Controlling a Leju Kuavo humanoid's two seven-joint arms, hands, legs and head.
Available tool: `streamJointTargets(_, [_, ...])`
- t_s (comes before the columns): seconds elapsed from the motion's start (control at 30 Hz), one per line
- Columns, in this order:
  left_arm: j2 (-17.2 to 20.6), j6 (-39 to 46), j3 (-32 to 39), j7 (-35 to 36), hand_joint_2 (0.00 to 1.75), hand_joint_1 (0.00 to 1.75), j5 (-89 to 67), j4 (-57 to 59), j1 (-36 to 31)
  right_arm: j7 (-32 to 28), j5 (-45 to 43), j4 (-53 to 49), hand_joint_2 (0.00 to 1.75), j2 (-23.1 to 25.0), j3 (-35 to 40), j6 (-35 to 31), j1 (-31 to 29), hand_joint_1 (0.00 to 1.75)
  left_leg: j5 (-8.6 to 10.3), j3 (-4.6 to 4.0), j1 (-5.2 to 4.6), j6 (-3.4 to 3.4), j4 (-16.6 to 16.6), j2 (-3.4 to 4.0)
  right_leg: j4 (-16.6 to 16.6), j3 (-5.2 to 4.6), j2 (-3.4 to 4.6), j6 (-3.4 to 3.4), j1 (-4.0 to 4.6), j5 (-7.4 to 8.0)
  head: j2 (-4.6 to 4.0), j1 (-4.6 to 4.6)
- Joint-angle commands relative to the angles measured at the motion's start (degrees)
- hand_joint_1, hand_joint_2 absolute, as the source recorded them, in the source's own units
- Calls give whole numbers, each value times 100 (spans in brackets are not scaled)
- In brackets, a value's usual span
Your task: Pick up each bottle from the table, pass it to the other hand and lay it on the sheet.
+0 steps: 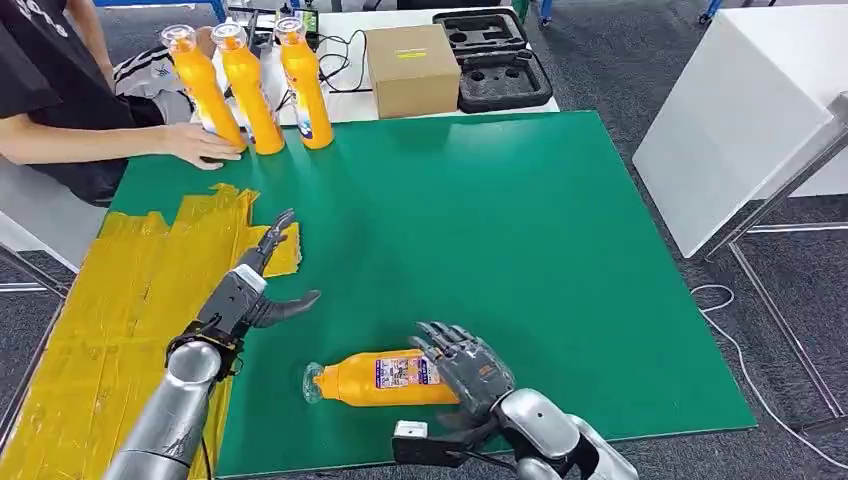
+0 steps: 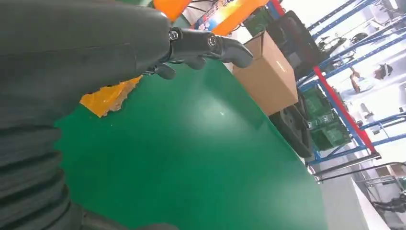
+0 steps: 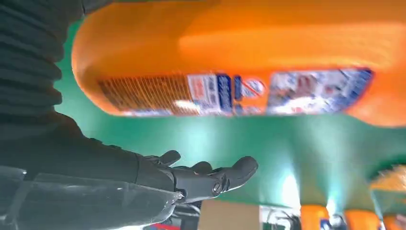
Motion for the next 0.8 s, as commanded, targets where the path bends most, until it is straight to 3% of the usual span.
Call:
streamJointTargets(0.03, [-115,1,167,8,175,0,32,555,-237,145,21,868,175,93,-141,138,-149,0,-4,22,2,-8,-6,-2,-6,23,-10,-7,3,-4,0,-2])
streamJointTargets(0.43, [-120,2,155,7,175,0,35,563,-212,144,23,956,175,104,-167,139,-140,0,-2,15,1,-6,-5,0,-5,15,-6,-5,2,-2,0,0])
streamJointTargets(0.53, [-131,-7,109,-14,175,0,39,593,-155,125,-33,1128,175,166,-210,158,-71,0,-16,54,7,-17,-8,4,-11,55,-11,-15,10,-12,0,0])
streamJointTargets(0.57, [-140,2,99,-13,175,0,35,642,-184,121,-28,1246,175,221,-201,164,-102,17,-13,45,5,-15,-6,2,-8,46,-12,-13,8,-11,0,0])
streamJointTargets(0.6, [-148,1,91,-13,175,0,37,679,-213,123,-36,1316,175,265,-204,165,-129,140,-7,36,4,-11,-10,0,-12,38,-10,-9,7,-6,0,0])
streamJointTargets(0.67, [-162,14,66,-16,175,0,37,796,-296,121,-51,1511,175,390,-207,170,-253,175,-11,50,5,-15,-11,1,-13,51,-13,-13,8,-9,0,0])
streamJointTargets(0.8, [-190,61,38,-9,175,0,42,806,-301,103,-77,1827,175,535,-196,157,-450,175,-5,34,4,-11,-7,6,-8,32,-5,-9,5,-3,0,0])
